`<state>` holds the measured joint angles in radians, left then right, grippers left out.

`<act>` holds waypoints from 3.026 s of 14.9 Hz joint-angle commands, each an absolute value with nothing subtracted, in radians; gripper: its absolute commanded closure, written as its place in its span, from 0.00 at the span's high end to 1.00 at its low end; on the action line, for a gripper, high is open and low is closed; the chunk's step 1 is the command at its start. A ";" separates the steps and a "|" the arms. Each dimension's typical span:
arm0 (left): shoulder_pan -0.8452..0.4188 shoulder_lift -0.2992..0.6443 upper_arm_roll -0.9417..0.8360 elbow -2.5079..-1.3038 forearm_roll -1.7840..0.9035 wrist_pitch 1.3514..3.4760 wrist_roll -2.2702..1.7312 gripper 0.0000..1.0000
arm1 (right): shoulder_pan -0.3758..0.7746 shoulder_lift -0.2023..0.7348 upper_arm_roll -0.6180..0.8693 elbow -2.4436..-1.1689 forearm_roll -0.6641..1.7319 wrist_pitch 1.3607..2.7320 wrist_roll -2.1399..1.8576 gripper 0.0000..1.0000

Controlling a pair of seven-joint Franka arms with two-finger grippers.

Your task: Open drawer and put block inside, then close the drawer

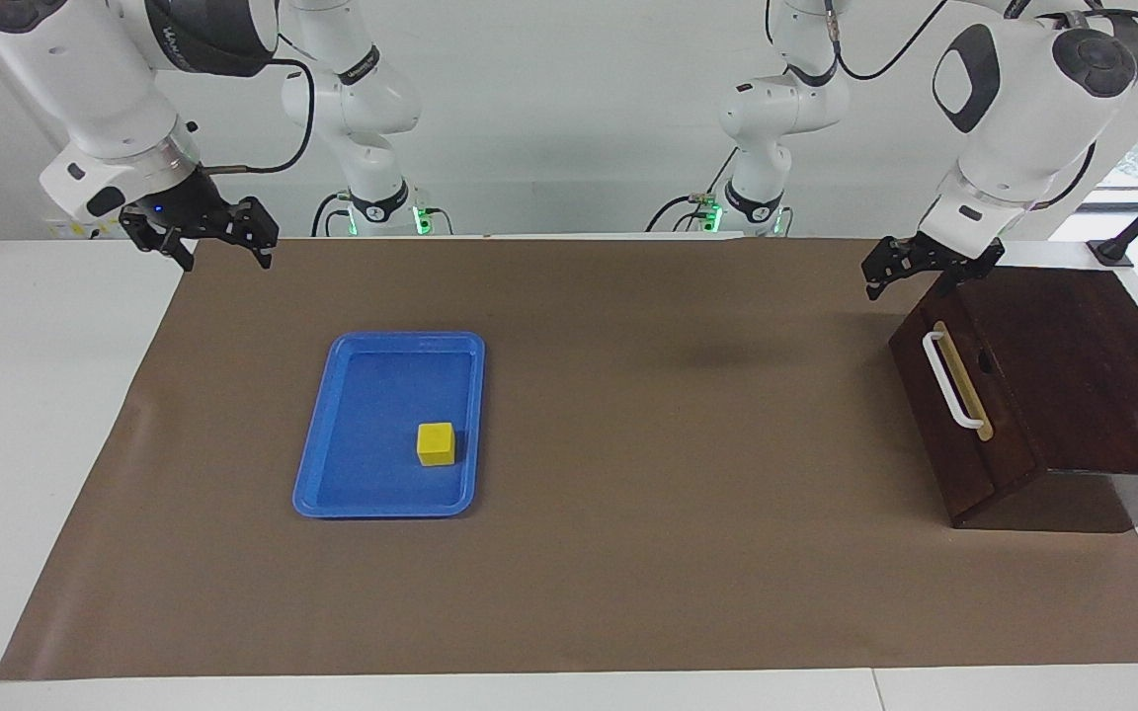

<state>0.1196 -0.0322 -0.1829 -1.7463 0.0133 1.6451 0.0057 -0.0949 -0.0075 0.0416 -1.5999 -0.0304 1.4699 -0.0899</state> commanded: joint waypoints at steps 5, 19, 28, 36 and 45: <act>0.126 -0.055 -0.183 -1.759 0.000 1.638 0.012 1.00 | -0.103 -0.020 0.052 -1.608 -0.054 1.474 -0.083 1.00; 0.092 -0.100 -0.201 -1.755 0.000 1.611 -0.021 1.00 | -0.101 0.020 0.052 -1.704 0.174 1.554 0.450 1.00; 0.049 -0.095 -0.202 -1.810 0.055 1.693 -0.064 1.00 | -0.017 0.234 0.052 -1.884 0.659 1.936 1.086 1.00; -0.063 0.104 -0.202 -1.859 0.441 1.859 -0.204 1.00 | -0.037 0.402 0.052 -1.784 0.811 1.924 1.098 1.00; 0.044 0.140 -0.193 -1.946 0.696 2.020 -0.287 1.00 | -0.037 0.460 0.046 -1.758 0.810 1.947 1.008 1.00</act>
<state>0.0427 0.1544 -0.1901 -1.8954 0.6505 1.9760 -0.2445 -0.0256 0.4367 0.0419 -1.7778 0.7900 1.9366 1.0441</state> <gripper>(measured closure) 0.000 0.000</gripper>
